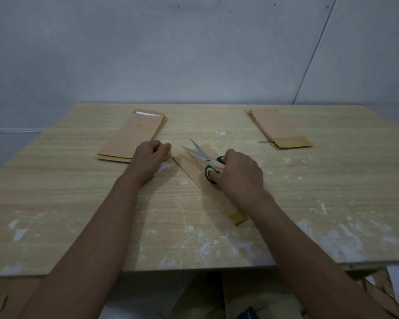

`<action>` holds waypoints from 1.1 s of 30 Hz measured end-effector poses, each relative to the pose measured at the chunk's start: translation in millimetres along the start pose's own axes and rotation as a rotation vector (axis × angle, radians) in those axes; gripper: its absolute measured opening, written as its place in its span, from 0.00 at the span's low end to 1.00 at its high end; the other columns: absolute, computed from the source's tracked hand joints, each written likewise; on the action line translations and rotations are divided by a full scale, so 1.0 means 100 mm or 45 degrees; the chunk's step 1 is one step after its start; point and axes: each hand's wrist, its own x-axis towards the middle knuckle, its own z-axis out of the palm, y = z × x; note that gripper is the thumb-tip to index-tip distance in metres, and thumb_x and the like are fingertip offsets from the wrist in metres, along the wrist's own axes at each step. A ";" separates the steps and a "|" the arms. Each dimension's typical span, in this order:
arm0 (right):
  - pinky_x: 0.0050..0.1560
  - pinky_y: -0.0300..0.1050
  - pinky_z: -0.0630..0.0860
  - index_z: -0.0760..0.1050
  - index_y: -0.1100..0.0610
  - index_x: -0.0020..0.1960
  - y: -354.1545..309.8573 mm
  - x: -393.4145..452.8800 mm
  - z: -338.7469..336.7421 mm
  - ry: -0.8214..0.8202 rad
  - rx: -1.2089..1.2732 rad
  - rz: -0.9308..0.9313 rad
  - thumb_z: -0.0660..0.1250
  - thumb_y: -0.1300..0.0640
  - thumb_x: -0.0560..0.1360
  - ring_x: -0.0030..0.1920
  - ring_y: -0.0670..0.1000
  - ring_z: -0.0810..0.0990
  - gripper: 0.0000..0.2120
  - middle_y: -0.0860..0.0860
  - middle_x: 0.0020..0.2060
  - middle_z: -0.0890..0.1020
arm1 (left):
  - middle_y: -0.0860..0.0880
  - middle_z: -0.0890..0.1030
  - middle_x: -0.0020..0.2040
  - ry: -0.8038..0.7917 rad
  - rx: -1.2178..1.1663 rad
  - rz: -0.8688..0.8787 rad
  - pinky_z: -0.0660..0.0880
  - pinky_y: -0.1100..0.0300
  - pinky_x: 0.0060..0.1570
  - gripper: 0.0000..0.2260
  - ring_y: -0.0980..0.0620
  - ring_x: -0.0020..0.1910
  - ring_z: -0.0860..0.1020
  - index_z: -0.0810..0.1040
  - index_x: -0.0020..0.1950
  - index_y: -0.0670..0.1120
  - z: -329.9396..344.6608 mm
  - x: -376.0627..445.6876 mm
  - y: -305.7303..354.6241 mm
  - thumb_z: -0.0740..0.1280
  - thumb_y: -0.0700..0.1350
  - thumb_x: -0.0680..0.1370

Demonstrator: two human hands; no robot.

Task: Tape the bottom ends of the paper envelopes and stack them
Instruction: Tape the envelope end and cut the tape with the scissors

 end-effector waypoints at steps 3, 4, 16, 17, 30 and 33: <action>0.39 0.44 0.66 0.66 0.53 0.48 -0.01 -0.06 0.01 -0.028 -0.024 -0.003 0.68 0.42 0.74 0.43 0.51 0.71 0.17 0.49 0.43 0.73 | 0.43 0.71 0.34 0.001 0.016 0.007 0.64 0.56 0.38 0.17 0.50 0.35 0.69 0.74 0.37 0.38 0.00 0.00 0.00 0.66 0.48 0.81; 0.40 0.44 0.66 0.66 0.53 0.48 -0.01 -0.07 0.01 -0.037 -0.031 -0.001 0.67 0.42 0.74 0.43 0.51 0.71 0.17 0.49 0.43 0.72 | 0.43 0.71 0.34 -0.001 0.022 0.012 0.64 0.56 0.38 0.17 0.50 0.35 0.69 0.74 0.37 0.38 0.00 0.00 0.00 0.66 0.48 0.81; 0.41 0.44 0.65 0.72 0.55 0.53 -0.07 -0.26 -0.02 -0.046 -0.041 -0.050 0.67 0.42 0.75 0.44 0.51 0.69 0.17 0.49 0.44 0.73 | 0.41 0.72 0.35 -0.002 0.050 0.035 0.64 0.56 0.39 0.19 0.50 0.36 0.70 0.73 0.39 0.32 0.00 -0.01 0.00 0.65 0.47 0.82; 0.41 0.44 0.64 0.71 0.54 0.52 -0.09 -0.26 -0.02 -0.050 -0.045 -0.056 0.67 0.42 0.75 0.44 0.51 0.68 0.16 0.49 0.44 0.73 | 0.41 0.73 0.35 -0.001 0.053 0.035 0.64 0.56 0.38 0.19 0.50 0.36 0.70 0.73 0.39 0.32 0.00 -0.01 0.00 0.65 0.47 0.82; 0.40 0.46 0.64 0.69 0.56 0.50 -0.29 -0.19 -0.01 -0.086 -0.131 -0.103 0.66 0.46 0.78 0.44 0.52 0.67 0.13 0.50 0.42 0.69 | 0.31 0.79 0.44 0.002 0.034 0.015 0.69 0.54 0.40 0.20 0.47 0.37 0.74 0.76 0.41 0.33 -0.01 0.02 -0.05 0.64 0.50 0.81; 0.40 0.46 0.64 0.67 0.55 0.50 -0.32 -0.16 0.03 -0.078 -0.151 -0.127 0.66 0.46 0.78 0.47 0.54 0.72 0.14 0.51 0.43 0.70 | 0.30 0.78 0.43 -0.005 0.032 0.013 0.67 0.56 0.39 0.20 0.50 0.36 0.72 0.75 0.40 0.32 -0.01 0.02 -0.05 0.64 0.49 0.82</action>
